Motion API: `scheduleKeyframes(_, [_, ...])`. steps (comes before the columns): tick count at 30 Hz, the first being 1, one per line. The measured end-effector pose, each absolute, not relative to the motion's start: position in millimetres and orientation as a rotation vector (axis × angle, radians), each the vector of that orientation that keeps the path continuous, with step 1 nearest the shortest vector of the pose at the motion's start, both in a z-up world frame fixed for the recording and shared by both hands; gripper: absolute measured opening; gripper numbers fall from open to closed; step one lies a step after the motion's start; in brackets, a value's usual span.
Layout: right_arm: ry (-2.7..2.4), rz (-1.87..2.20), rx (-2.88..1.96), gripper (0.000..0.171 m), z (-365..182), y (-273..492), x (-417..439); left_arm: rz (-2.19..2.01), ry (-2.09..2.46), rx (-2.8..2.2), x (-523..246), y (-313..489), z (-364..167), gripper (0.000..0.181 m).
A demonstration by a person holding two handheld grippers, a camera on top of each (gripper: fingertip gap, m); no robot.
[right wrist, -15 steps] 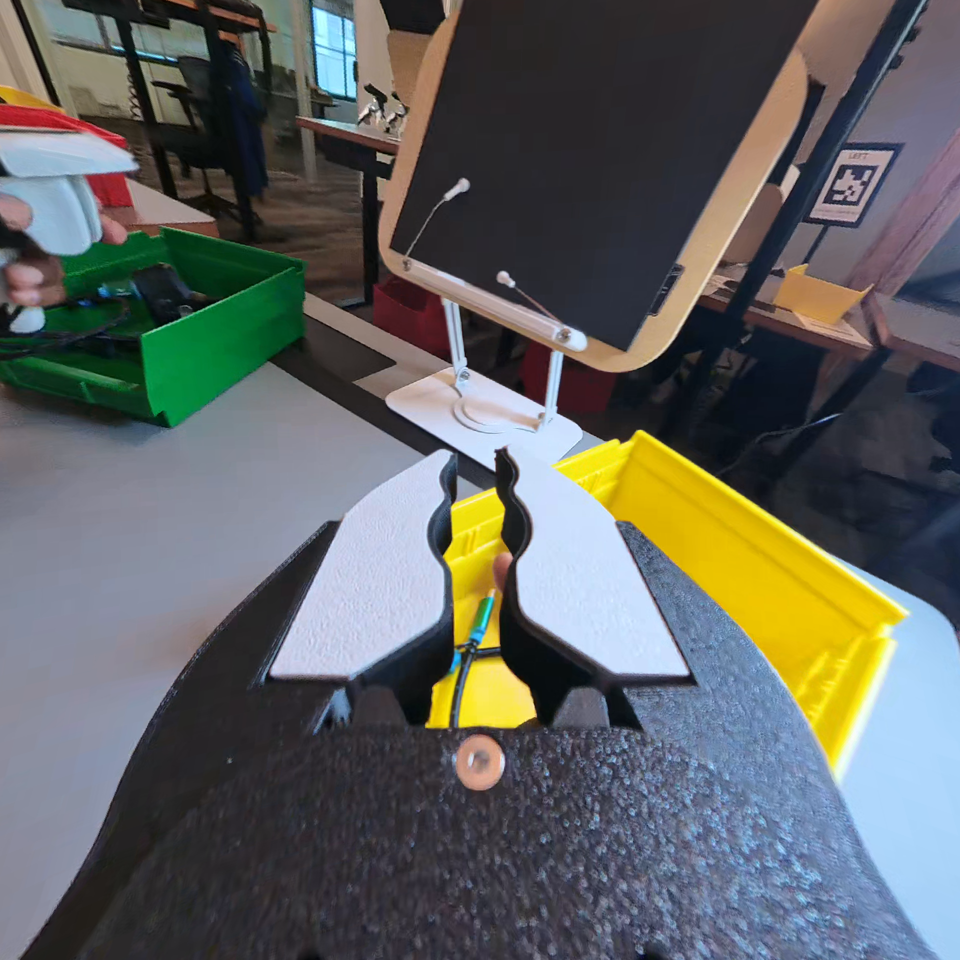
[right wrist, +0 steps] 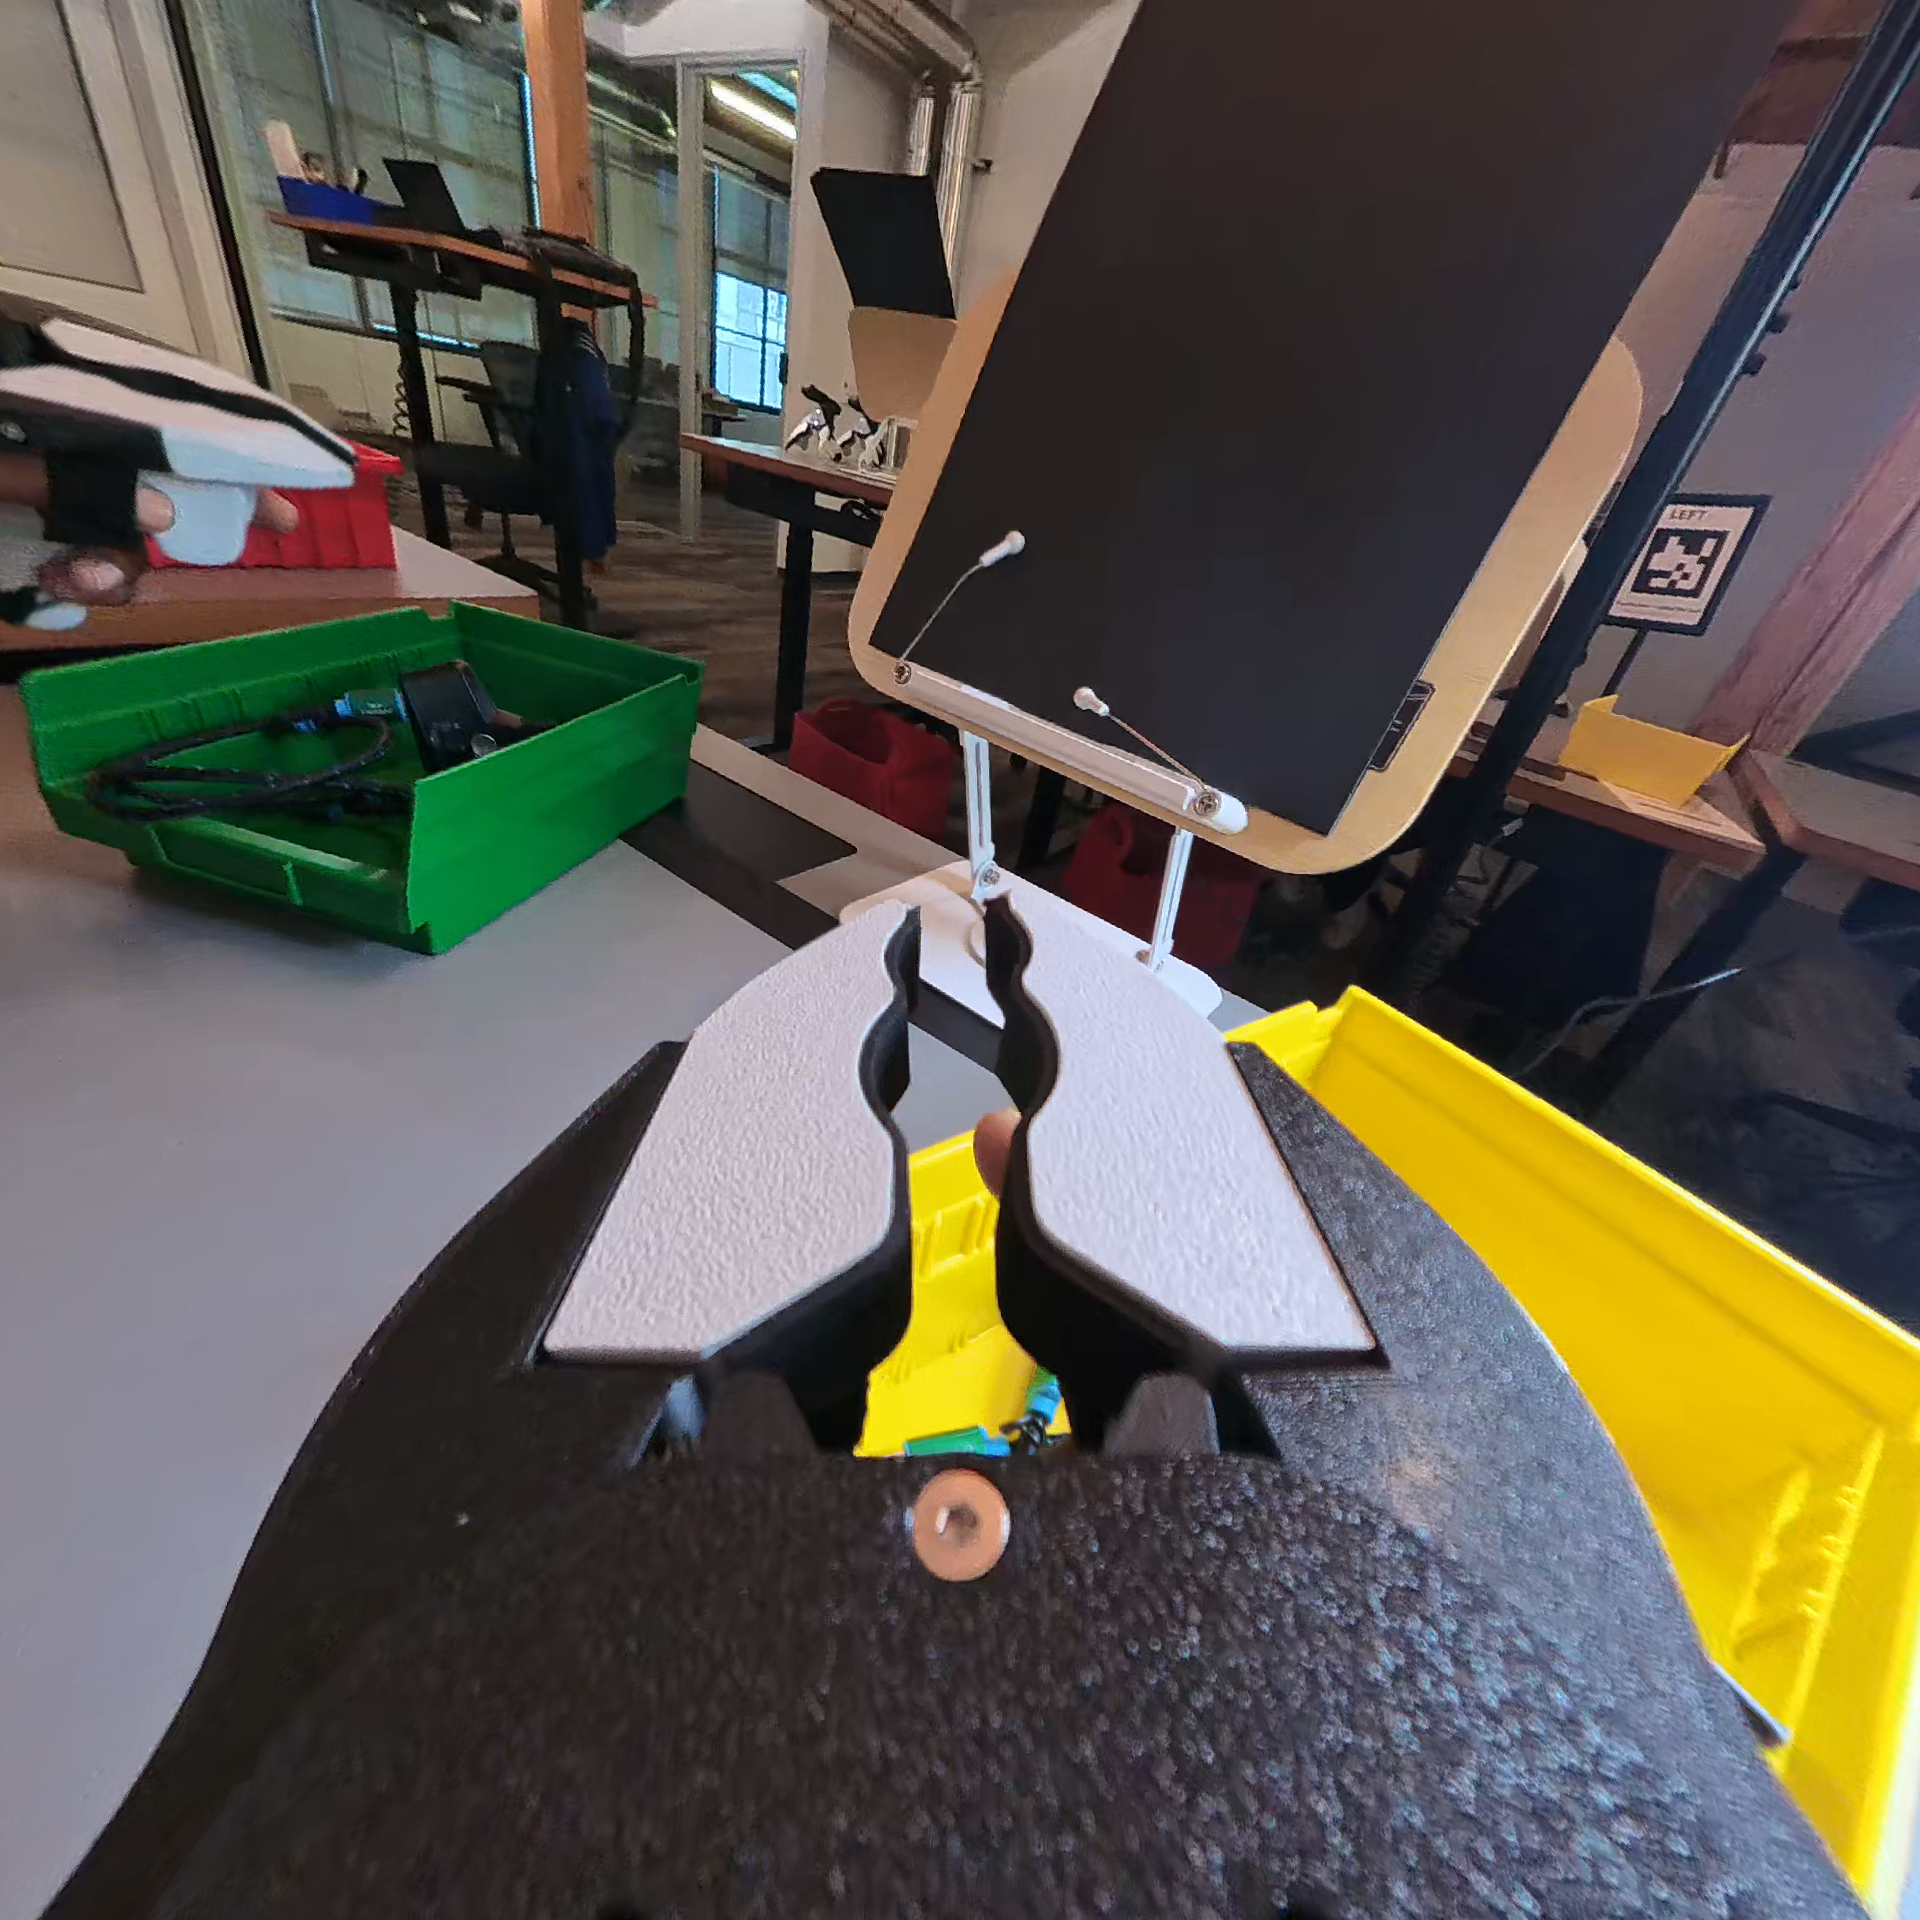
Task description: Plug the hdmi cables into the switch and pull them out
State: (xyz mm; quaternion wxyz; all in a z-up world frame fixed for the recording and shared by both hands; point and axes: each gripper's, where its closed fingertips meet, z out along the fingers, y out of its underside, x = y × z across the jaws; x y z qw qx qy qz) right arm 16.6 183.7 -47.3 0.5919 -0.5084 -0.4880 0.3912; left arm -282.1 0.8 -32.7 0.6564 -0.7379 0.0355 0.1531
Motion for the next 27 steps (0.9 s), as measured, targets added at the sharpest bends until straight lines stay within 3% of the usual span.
scheduleKeyframes(8, [-1.169,0.909,-1.231,0.012,-60.0,173.8,-5.7,0.461,0.009,-1.993,-366.4,-50.9,-65.5,0.031])
scheduleKeyframes(16, [-1.209,0.902,-1.254,0.017,-75.8,170.8,-10.3,0.532,-0.028,-2.258,-432.1,-86.7,-119.1,0.005])
scheduleKeyframes(27, [-1.227,0.911,-1.297,0.023,-90.7,174.6,-10.3,0.44,-0.121,-2.428,-461.8,-81.2,-156.7,0.019])
